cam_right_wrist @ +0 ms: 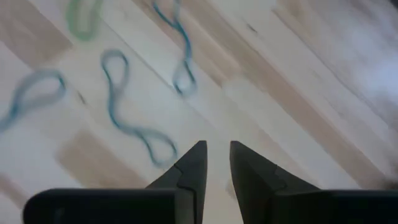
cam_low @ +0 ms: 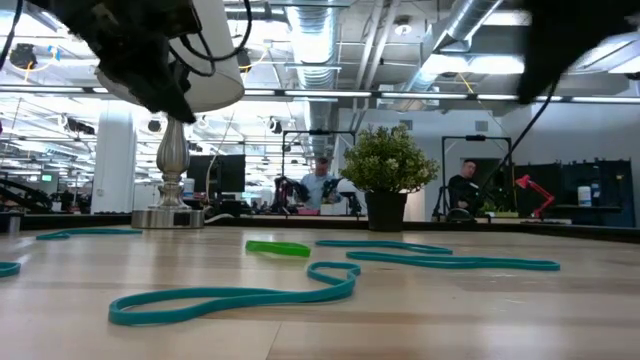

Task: Pick and place rubber bands into bin
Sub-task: Put the green rubber band into the yellow basket, then put the blue rubber band into the yellow basket

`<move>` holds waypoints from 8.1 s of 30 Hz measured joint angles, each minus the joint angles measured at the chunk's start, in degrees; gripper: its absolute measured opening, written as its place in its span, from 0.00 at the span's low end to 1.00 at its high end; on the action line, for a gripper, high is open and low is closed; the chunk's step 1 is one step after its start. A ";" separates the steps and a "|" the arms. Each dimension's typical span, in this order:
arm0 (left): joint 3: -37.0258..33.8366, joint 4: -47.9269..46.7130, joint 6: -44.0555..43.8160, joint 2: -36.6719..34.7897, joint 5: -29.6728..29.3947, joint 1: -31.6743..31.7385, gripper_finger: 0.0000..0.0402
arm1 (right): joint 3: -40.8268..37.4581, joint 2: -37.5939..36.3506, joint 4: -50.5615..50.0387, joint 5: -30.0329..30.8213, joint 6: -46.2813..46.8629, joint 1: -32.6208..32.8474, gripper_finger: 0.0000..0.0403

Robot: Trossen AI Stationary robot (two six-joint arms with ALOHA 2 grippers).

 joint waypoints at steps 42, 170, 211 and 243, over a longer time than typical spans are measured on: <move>0.04 -3.19 1.00 -11.09 -1.26 -0.44 0.08 | -8.86 10.32 57.04 -18.21 -48.81 -20.72 0.16; -8.46 -31.89 -19.56 -9.73 -5.06 13.03 0.08 | -6.17 -10.92 14.25 35.32 -17.93 -3.56 0.28; -22.48 -12.74 -19.84 -9.60 -1.49 19.67 0.02 | -39.27 -46.90 62.65 5.41 -50.85 -20.55 0.21; -8.56 22.36 -6.32 -9.38 7.70 -0.49 0.00 | -28.46 0.30 107.99 -15.13 -78.71 -24.11 0.21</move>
